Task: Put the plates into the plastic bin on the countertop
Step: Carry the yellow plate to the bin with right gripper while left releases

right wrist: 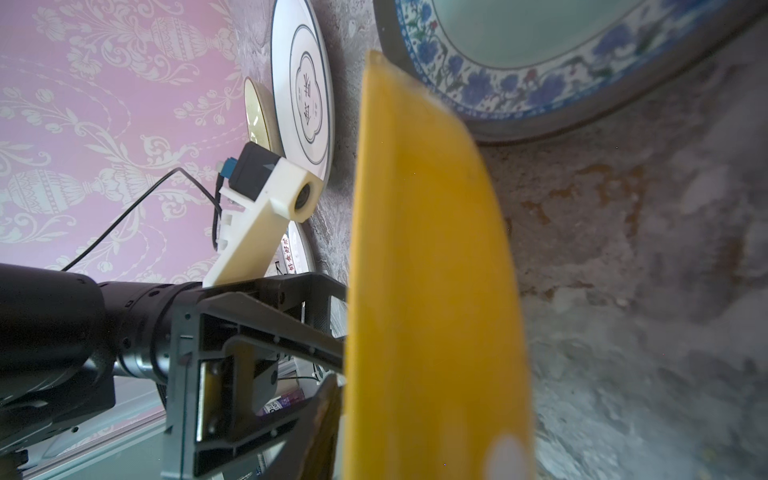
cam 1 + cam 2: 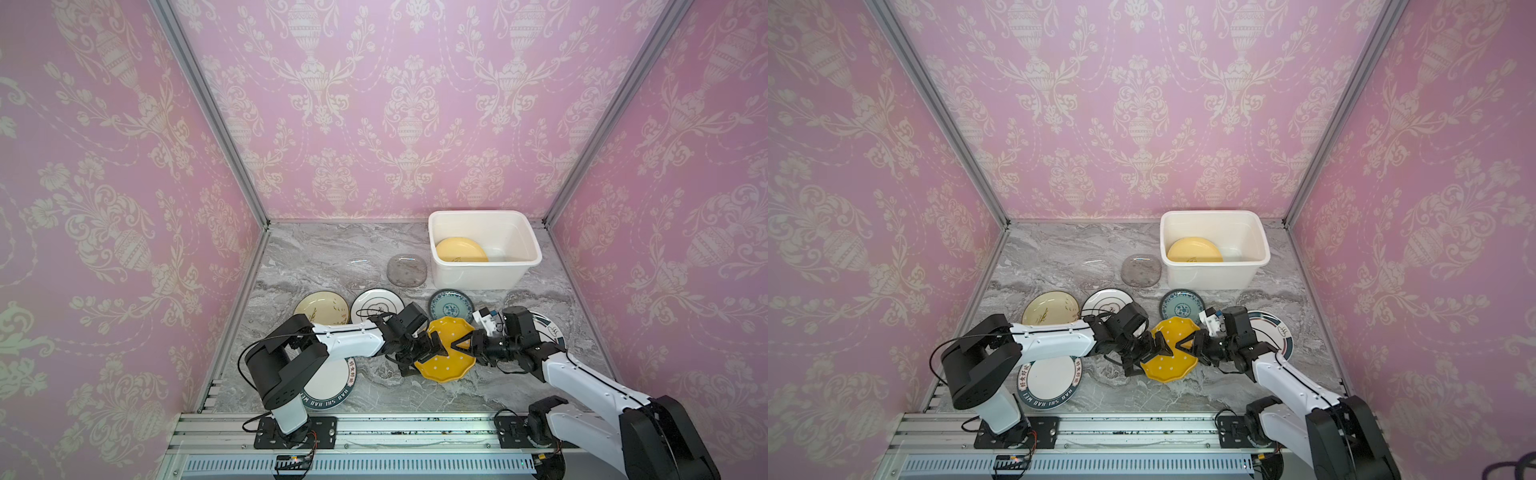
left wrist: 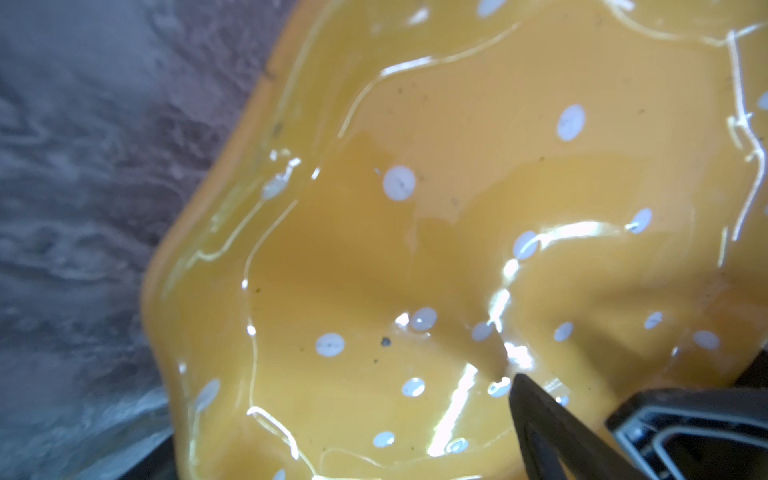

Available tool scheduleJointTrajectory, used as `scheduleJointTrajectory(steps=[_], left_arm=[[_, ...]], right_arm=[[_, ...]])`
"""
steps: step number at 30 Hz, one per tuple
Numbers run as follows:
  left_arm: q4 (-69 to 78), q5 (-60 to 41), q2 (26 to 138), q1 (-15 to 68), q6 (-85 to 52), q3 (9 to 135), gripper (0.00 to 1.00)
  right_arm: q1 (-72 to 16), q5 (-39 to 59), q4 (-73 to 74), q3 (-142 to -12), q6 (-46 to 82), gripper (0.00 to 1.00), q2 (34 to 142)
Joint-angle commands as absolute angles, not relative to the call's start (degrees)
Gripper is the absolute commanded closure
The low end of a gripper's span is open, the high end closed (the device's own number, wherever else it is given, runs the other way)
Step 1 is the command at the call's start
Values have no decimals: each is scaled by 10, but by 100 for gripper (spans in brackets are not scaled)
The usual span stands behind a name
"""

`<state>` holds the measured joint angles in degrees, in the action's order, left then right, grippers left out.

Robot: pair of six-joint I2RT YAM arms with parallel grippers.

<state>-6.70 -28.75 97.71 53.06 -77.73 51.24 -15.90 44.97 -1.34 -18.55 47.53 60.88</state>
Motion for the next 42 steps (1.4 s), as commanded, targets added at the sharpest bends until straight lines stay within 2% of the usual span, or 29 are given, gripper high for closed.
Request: scheduleJointTrajectory(steps=[1, 9, 15, 25, 33, 42], left_arm=[[-47, -286, 983, 535, -780, 507, 2], [-42, -280, 970, 537, -784, 500, 1], [-40, -259, 930, 536, -788, 486, 1], [-125, -177, 699, 466, -728, 469, 1], [-171, -129, 543, 395, -630, 446, 1], [-103, -112, 480, 392, -621, 349, 1]], right_arm=[[-165, 462, -35, -203, 447, 68, 594], [-165, 456, -59, -212, 446, 83, 574], [-165, 439, -161, -258, 403, 89, 545], [-165, 403, -321, -404, 354, 91, 510], [-165, 379, -408, -635, 330, 93, 590], [-157, 346, -463, -952, 309, 91, 794]])
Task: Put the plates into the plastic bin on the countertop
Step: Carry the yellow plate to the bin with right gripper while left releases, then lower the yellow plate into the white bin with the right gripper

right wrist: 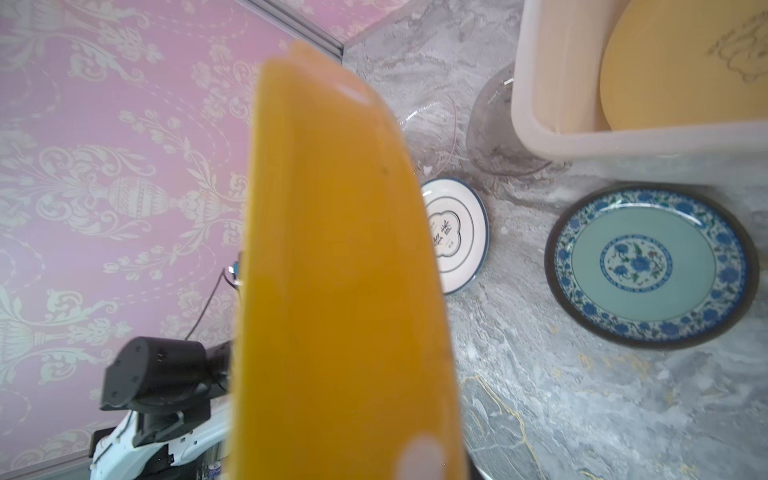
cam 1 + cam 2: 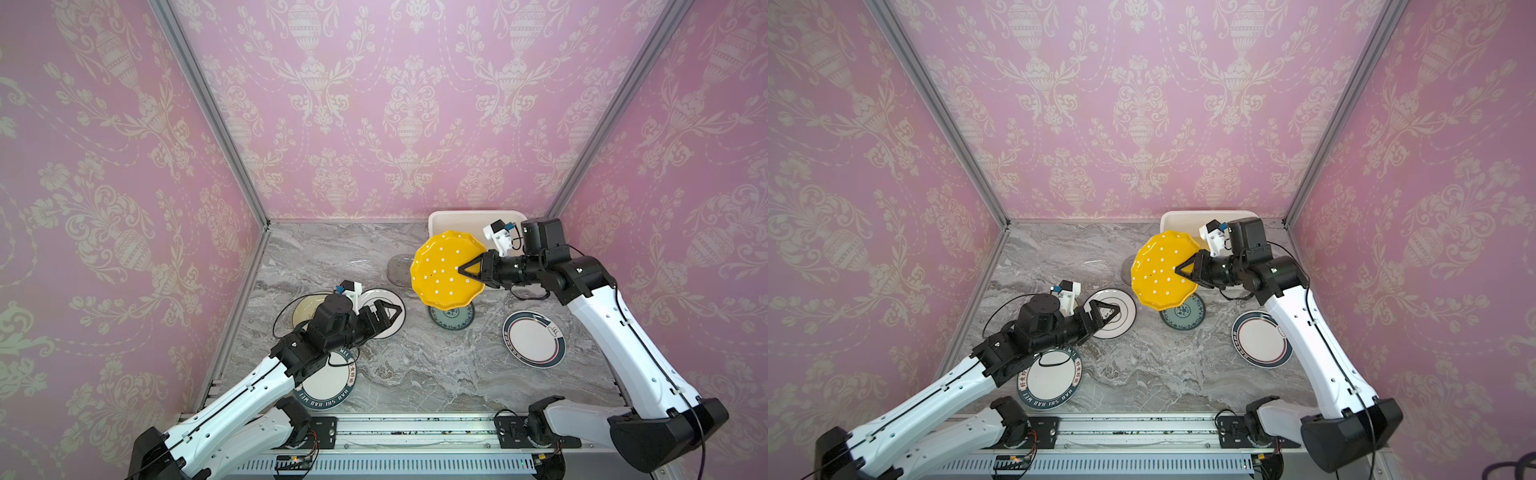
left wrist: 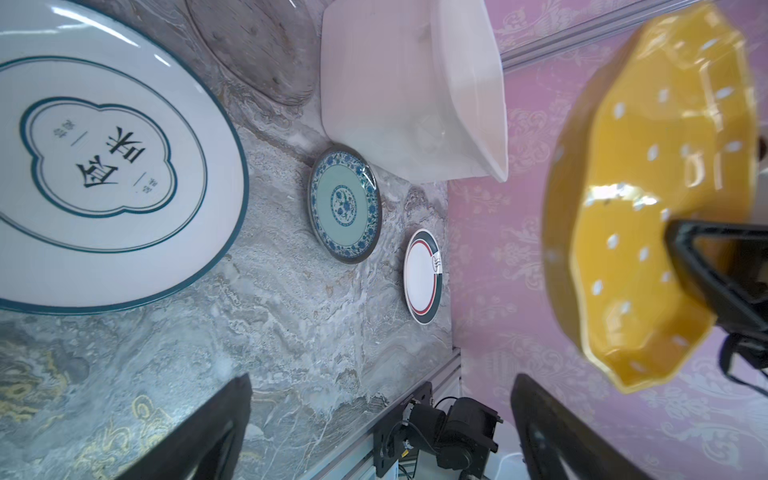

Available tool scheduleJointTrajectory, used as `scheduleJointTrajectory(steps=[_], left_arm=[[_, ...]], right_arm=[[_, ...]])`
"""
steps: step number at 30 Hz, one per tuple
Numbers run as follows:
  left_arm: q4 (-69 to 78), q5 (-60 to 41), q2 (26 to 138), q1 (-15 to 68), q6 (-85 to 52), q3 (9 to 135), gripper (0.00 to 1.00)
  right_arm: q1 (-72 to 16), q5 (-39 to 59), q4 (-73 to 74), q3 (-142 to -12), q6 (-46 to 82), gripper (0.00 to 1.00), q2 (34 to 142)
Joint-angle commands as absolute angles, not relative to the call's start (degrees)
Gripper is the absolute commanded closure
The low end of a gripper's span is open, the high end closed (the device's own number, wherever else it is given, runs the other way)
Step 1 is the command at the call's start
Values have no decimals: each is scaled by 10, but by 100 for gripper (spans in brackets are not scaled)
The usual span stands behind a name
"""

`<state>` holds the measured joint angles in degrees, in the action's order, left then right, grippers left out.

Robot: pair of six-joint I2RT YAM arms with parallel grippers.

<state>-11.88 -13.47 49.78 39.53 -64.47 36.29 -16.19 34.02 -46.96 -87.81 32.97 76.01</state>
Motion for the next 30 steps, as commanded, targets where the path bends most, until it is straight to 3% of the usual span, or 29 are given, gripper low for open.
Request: scheduleJointTrajectory(steps=[1, 9, 23, 30], left_arm=[[-104, -110, 474, 392, -619, 346, 1], [-165, -81, 463, 389, -557, 395, 1], [-154, -73, 644, 388, -496, 588, 1], [-158, -47, 720, 375, -364, 673, 1]], right_arm=[[-153, 346, -466, -980, 308, 91, 819], [-104, 355, -414, -1085, 339, 93, 936], [-6, 338, -415, -1071, 297, 94, 972], [-2, 325, -428, -1110, 261, 94, 1037]])
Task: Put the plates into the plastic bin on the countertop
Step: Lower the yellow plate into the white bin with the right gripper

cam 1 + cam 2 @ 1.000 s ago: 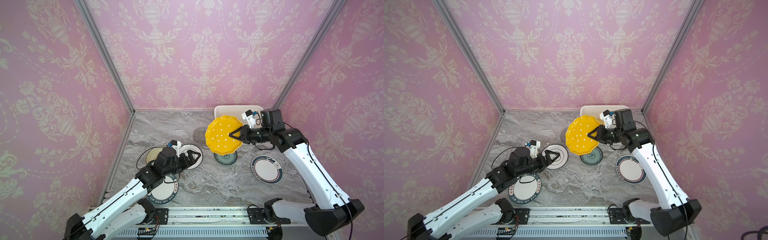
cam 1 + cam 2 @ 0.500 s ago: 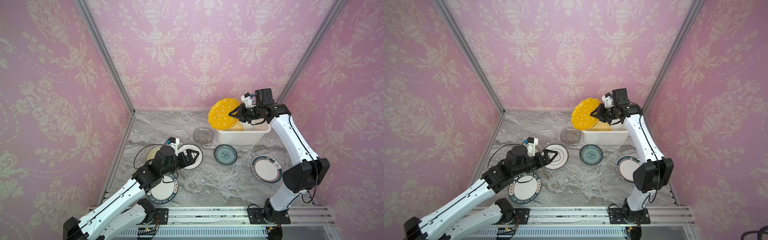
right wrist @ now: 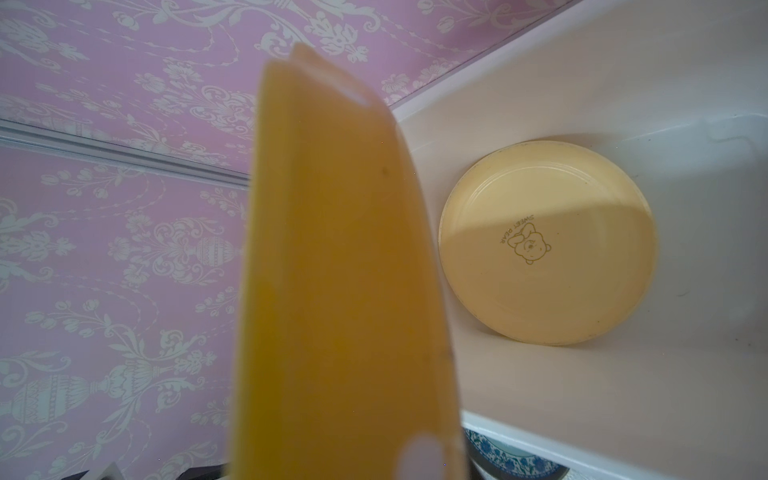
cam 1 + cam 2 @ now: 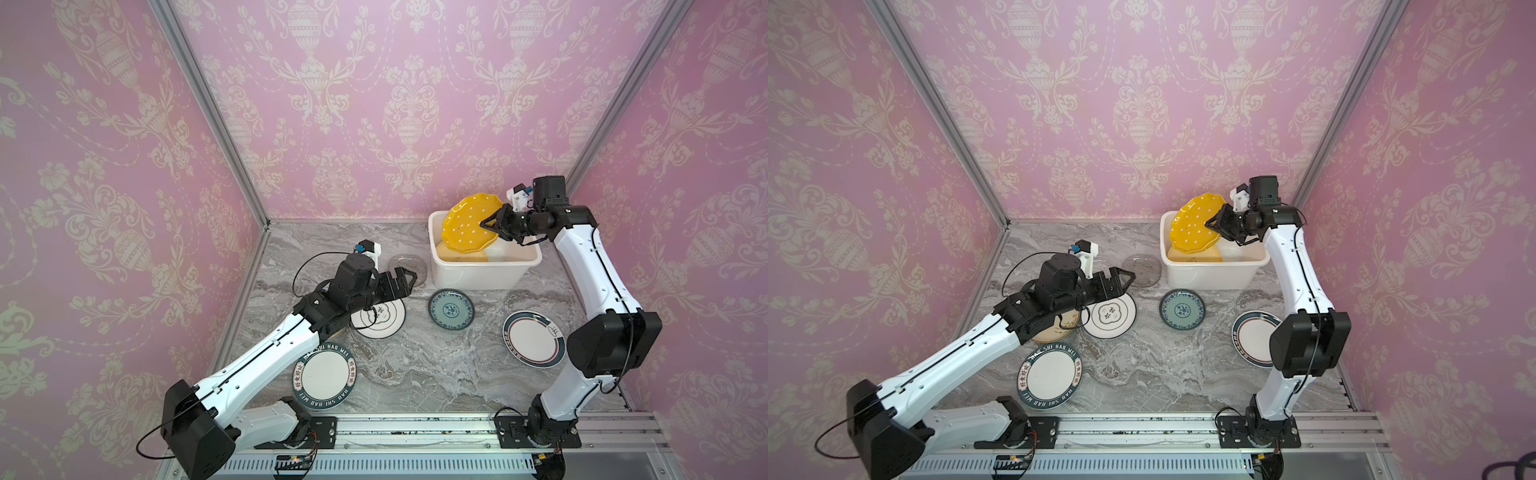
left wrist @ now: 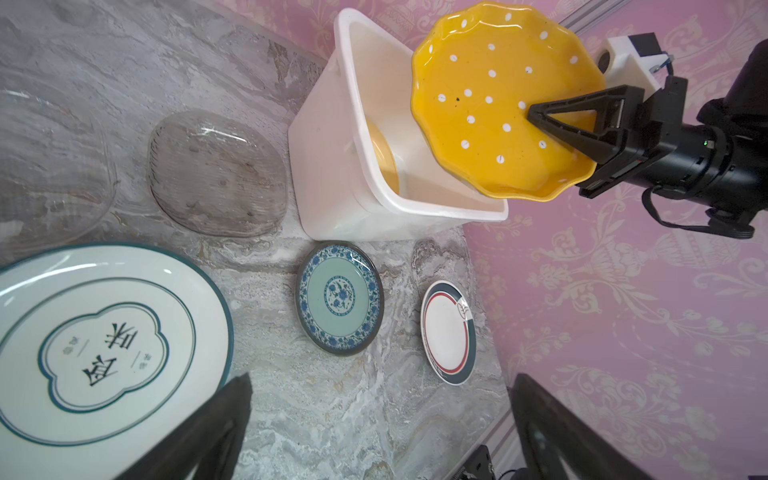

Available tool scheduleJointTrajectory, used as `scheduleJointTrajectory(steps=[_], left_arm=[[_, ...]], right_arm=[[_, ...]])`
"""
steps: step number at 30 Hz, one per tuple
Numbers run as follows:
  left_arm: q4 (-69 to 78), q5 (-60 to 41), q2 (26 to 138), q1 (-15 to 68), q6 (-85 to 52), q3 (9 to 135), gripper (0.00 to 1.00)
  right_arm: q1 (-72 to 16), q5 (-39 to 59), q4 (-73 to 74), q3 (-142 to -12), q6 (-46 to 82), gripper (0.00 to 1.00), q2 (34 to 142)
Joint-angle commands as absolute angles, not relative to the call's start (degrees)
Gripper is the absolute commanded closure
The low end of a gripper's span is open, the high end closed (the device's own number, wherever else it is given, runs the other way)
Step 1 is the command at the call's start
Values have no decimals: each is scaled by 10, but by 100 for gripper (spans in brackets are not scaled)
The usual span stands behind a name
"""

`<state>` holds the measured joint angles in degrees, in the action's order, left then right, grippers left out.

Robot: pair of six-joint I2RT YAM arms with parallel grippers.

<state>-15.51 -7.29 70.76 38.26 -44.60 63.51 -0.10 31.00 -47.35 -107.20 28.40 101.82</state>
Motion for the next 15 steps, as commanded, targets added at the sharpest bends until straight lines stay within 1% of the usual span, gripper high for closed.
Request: scheduleJointTrajectory(steps=[1, 5, 8, 15], left_arm=[[-140, -49, 728, 374, -360, 674, 1], [-62, -55, 774, 374, -389, 665, 1], [-76, -64, 816, 375, -446, 704, 1], [-135, -74, 888, 367, -436, 787, 1]], right_arm=[[-1, 337, -422, -1120, 262, 93, 1051], [-1, 330, -440, -1156, 243, 95, 1093], [-1, 352, -424, -1158, 252, 94, 1111], [0, 365, -419, -1151, 217, 93, 1148]])
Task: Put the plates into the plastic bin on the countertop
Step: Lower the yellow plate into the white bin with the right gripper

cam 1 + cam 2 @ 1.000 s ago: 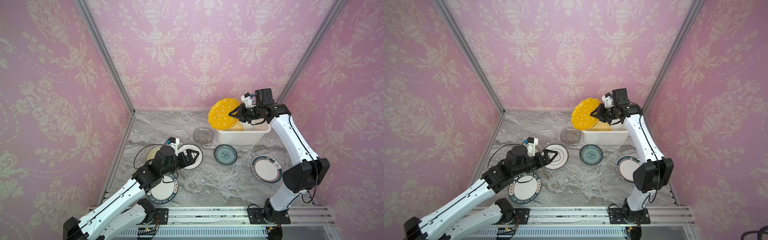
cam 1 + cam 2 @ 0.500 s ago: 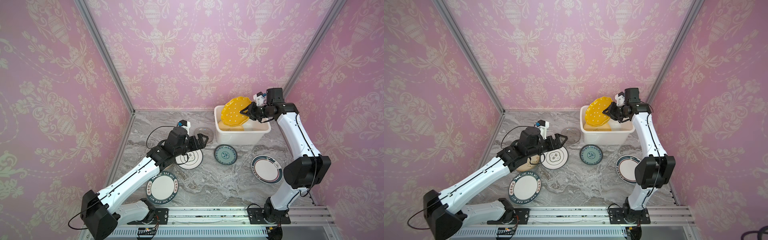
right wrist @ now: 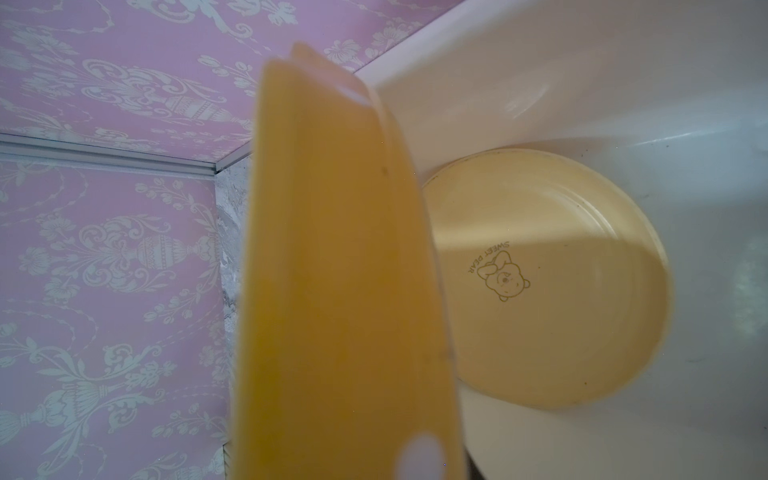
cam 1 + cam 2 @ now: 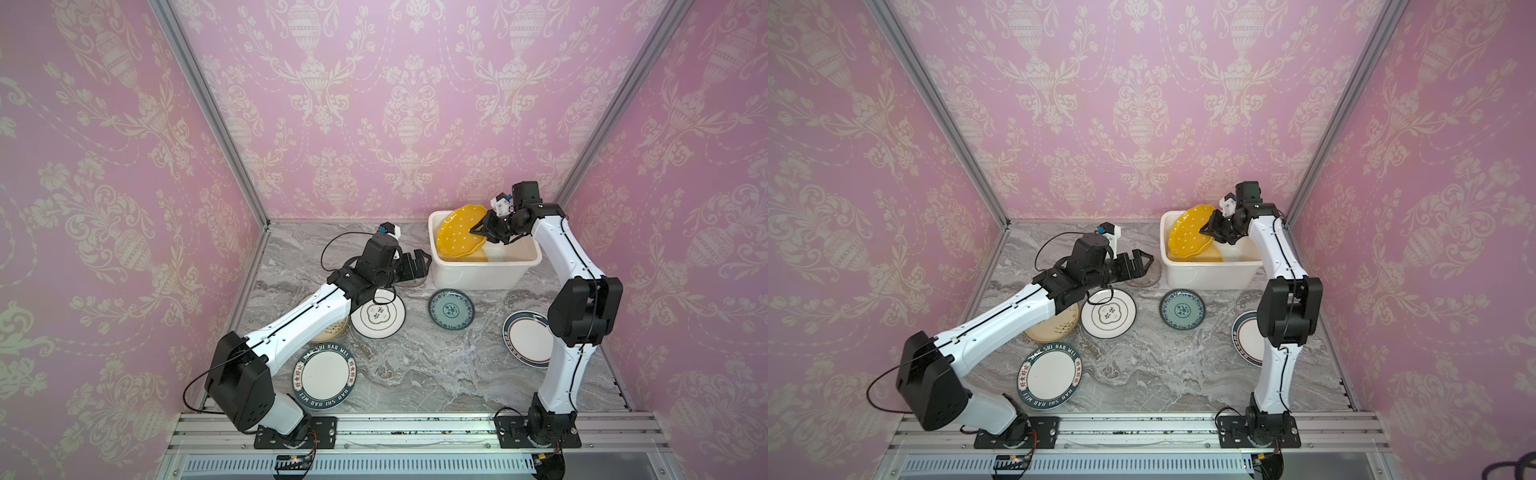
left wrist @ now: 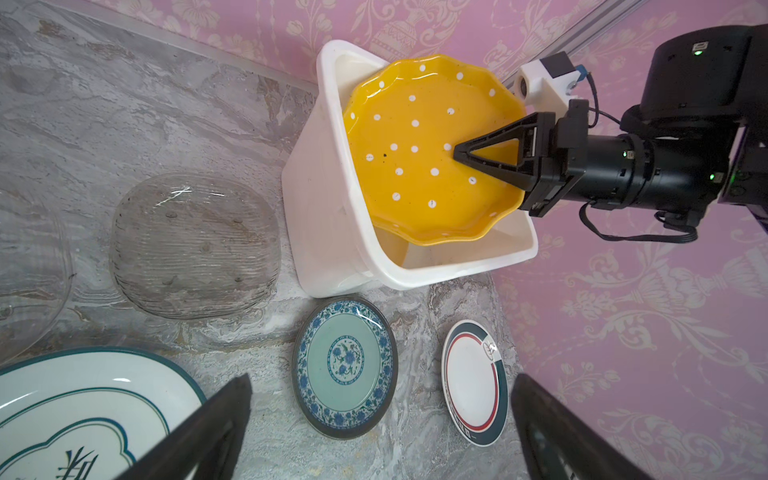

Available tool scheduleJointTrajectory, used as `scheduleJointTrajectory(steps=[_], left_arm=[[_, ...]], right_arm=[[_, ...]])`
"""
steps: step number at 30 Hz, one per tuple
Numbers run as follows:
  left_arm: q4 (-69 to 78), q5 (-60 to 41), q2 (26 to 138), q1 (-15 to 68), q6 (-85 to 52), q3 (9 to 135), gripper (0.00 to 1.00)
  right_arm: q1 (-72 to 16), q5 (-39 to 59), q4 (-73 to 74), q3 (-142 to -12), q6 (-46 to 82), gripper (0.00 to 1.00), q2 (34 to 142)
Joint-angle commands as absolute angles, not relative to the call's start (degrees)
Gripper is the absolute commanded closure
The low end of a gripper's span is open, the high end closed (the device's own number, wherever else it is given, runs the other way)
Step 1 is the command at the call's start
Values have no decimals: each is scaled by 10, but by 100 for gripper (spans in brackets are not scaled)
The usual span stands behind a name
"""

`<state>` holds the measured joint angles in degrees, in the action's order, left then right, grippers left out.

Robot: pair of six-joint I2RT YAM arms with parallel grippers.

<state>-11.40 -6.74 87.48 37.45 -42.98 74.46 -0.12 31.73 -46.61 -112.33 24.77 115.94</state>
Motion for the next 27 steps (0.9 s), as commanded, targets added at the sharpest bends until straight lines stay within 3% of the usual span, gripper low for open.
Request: scheduleJointTrajectory(steps=[1, 9, 27], left_arm=[[-146, -78, 902, 365, -432, 803, 1], [-198, -111, 970, 345, -420, 885, 1], [-246, -148, 1013, 328, -409, 934, 1]], right_arm=[[0, 366, -424, -1149, 207, 93, 1153], [0, 390, -419, -1134, 179, 92, 1180], [0, 388, -389, -1089, 175, 88, 1229]])
